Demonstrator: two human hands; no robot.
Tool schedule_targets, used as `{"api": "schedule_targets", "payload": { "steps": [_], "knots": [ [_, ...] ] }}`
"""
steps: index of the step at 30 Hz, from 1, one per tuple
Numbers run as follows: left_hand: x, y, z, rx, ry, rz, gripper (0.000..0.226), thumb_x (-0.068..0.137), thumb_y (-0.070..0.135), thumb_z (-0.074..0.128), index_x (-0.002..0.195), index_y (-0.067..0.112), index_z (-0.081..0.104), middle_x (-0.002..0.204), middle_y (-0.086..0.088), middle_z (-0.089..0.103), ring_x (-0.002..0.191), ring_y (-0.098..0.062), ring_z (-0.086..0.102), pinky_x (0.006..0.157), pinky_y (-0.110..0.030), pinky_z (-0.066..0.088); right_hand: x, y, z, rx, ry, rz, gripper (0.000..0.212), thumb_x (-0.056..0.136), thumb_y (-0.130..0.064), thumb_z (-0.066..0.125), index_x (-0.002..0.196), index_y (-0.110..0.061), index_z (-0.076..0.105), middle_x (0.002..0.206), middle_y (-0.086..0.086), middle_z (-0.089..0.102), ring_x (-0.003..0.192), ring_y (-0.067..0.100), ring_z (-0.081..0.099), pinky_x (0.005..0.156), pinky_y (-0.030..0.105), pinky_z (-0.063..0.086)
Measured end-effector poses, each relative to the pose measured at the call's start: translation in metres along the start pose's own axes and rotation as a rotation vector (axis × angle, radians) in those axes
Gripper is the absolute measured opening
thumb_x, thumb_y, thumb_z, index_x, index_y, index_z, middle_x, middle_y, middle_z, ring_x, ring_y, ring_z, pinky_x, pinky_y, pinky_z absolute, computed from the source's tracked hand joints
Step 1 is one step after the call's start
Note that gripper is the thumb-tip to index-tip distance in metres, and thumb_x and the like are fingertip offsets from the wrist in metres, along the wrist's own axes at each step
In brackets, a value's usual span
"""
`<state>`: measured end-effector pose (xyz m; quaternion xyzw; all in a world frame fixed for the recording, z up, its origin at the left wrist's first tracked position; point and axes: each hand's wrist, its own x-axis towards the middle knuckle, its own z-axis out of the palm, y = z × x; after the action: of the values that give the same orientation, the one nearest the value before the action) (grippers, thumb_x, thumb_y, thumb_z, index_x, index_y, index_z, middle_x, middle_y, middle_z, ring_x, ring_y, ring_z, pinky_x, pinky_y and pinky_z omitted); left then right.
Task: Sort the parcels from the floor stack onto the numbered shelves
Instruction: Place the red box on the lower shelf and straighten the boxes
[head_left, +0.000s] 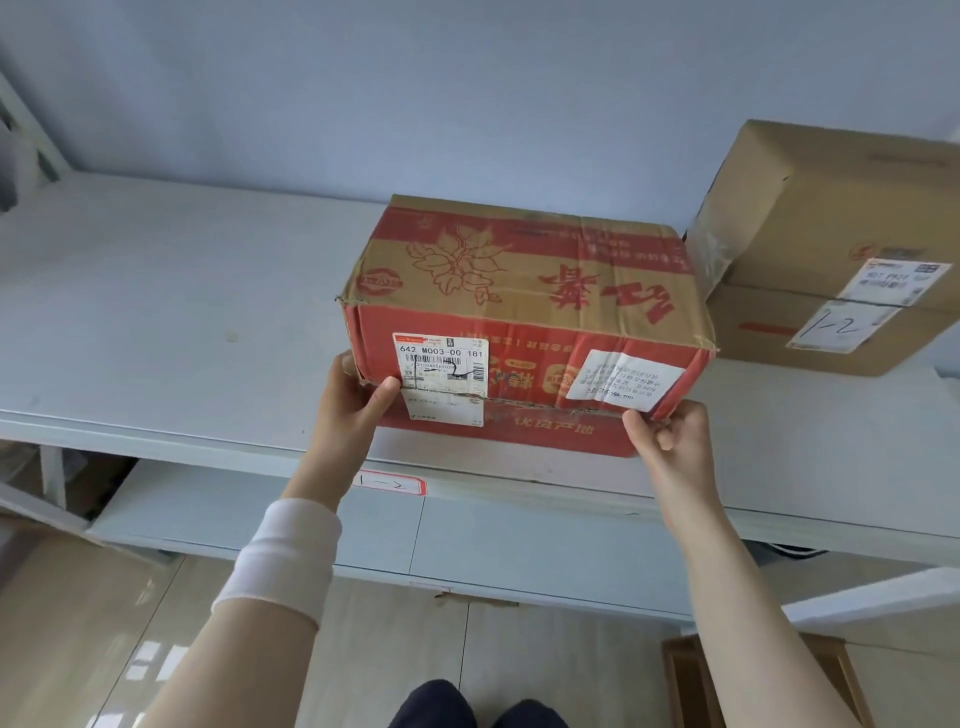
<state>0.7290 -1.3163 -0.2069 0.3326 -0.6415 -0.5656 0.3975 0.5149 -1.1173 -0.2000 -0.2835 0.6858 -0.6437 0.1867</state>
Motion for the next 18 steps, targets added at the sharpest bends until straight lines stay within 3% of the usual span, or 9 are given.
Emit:
{"api": "schedule_targets", "payload": {
  "steps": [3, 5, 7, 9, 13, 16, 18],
  "knots": [
    [-0.003, -0.002, -0.005, -0.007, -0.032, 0.010, 0.020, 0.082, 0.017, 0.063, 0.092, 0.023, 0.047, 0.094, 0.002, 0.056, 0.080, 0.006, 0.059, 0.071, -0.013, 0.050, -0.004, -0.002, -0.002, 0.021, -0.033, -0.025, 0.017, 0.085, -0.006, 0.065, 0.089, -0.017, 0.053, 0.088, -0.002, 0.063, 0.075, -0.008, 0.061, 0.070, 0.006, 0.046],
    [-0.005, -0.002, -0.012, 0.047, -0.077, -0.002, 0.032, 0.075, 0.028, 0.070, 0.098, 0.027, 0.048, 0.096, 0.002, 0.058, 0.084, -0.004, 0.058, 0.075, -0.018, 0.050, -0.006, -0.003, -0.004, 0.038, -0.076, -0.017, 0.024, 0.085, 0.001, 0.063, 0.100, -0.017, 0.056, 0.103, 0.000, 0.067, 0.095, -0.002, 0.065, 0.079, 0.011, 0.049],
    [-0.008, -0.002, -0.014, 0.098, -0.098, -0.029, 0.043, 0.068, 0.029, 0.075, 0.102, 0.028, 0.048, 0.097, 0.005, 0.059, 0.085, -0.009, 0.057, 0.081, -0.021, 0.048, -0.008, 0.002, -0.007, 0.026, -0.099, 0.030, 0.043, 0.080, -0.005, 0.071, 0.115, -0.019, 0.051, 0.118, -0.001, 0.063, 0.111, 0.007, 0.061, 0.090, 0.018, 0.050],
    [-0.007, -0.003, -0.009, 0.108, -0.062, -0.056, 0.048, 0.070, 0.012, 0.080, 0.105, 0.022, 0.048, 0.098, 0.005, 0.061, 0.087, -0.006, 0.058, 0.081, -0.021, 0.047, -0.007, 0.008, -0.008, -0.034, -0.064, 0.079, 0.056, 0.074, -0.014, 0.077, 0.120, -0.023, 0.047, 0.121, -0.008, 0.060, 0.116, 0.010, 0.057, 0.098, 0.028, 0.047],
    [0.003, -0.002, 0.007, 0.109, 0.072, -0.012, 0.047, 0.070, 0.000, 0.078, 0.100, 0.021, 0.048, 0.093, 0.002, 0.062, 0.078, -0.002, 0.058, 0.070, -0.012, 0.047, 0.005, 0.016, -0.003, -0.123, 0.005, 0.071, 0.048, 0.073, -0.015, 0.078, 0.110, -0.030, 0.050, 0.113, -0.010, 0.064, 0.111, 0.013, 0.060, 0.096, 0.034, 0.047],
    [0.015, -0.008, 0.014, 0.080, 0.111, 0.013, 0.048, 0.070, -0.002, 0.078, 0.094, 0.027, 0.047, 0.092, 0.005, 0.061, 0.080, 0.003, 0.060, 0.070, -0.011, 0.048, 0.020, 0.020, 0.002, -0.056, 0.041, 0.062, 0.045, 0.075, -0.005, 0.075, 0.103, -0.030, 0.050, 0.106, -0.009, 0.065, 0.099, 0.002, 0.064, 0.089, 0.022, 0.049],
    [0.028, -0.010, 0.018, 0.060, 0.107, 0.027, 0.046, 0.070, -0.004, 0.076, 0.093, 0.024, 0.047, 0.093, 0.005, 0.062, 0.080, 0.006, 0.061, 0.071, -0.011, 0.049, 0.032, 0.022, 0.005, -0.036, 0.046, 0.053, 0.046, 0.076, -0.004, 0.074, 0.109, -0.023, 0.050, 0.105, -0.008, 0.064, 0.093, -0.004, 0.064, 0.085, 0.016, 0.050]
  ]
}}
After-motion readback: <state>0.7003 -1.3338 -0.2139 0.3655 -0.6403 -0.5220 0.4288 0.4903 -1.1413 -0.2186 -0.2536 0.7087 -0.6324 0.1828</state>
